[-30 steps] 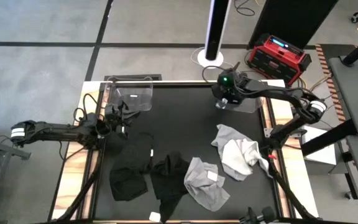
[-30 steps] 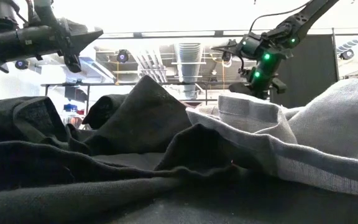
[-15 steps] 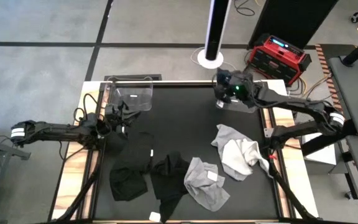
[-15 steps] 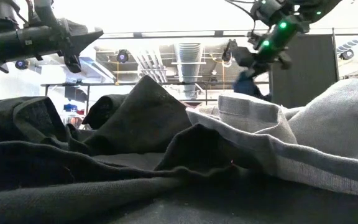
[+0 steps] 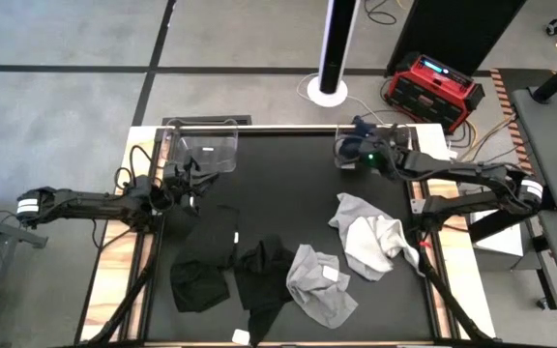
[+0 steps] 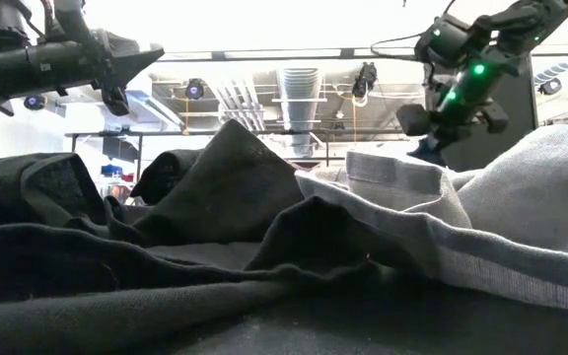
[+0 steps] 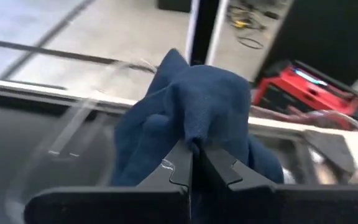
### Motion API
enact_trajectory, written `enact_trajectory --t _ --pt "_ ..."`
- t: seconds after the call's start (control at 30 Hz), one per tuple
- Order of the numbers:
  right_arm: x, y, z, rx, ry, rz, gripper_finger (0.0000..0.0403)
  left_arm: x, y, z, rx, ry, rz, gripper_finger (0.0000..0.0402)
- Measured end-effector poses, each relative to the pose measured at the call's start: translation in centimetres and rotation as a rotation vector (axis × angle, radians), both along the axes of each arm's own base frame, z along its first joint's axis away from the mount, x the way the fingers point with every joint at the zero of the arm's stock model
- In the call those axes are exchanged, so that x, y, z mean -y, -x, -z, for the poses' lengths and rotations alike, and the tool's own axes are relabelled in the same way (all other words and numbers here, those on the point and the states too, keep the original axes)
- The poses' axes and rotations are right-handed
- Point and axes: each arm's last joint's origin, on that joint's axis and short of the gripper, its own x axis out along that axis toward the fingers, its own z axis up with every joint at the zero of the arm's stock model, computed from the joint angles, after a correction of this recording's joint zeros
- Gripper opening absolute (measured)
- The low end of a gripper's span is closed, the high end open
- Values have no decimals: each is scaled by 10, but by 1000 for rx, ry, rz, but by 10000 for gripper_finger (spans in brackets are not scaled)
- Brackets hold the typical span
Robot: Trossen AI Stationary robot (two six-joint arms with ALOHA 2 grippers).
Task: Sort towels by color in basket
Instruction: Put the blue towel into the right transparent bin
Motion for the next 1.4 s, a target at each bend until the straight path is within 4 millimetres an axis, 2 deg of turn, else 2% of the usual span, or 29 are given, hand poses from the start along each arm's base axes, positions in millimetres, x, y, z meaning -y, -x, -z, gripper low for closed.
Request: enact_trajectory --t 0.17,0.4,0.67,0.83,1.23,1.4 --pt "6 5 12 -41 -74 49 9 0 0 0 1 0 -1 0" --pt "20 -5 24 -1 -166 -43 9 0 0 0 2 0 -2 0" --pt "25 -11 23 51 -138 -68 20 0 0 0 2 2 -5 0" --pt "23 -9 16 83 -127 -80 54 0 0 0 2 2 -8 0" --pt "22 -7 -8 71 -115 -96 176 0 0 0 3 2 -8 0" --pt "22 -5 -22 14 -136 -39 194 0 0 0 3 2 -8 0"
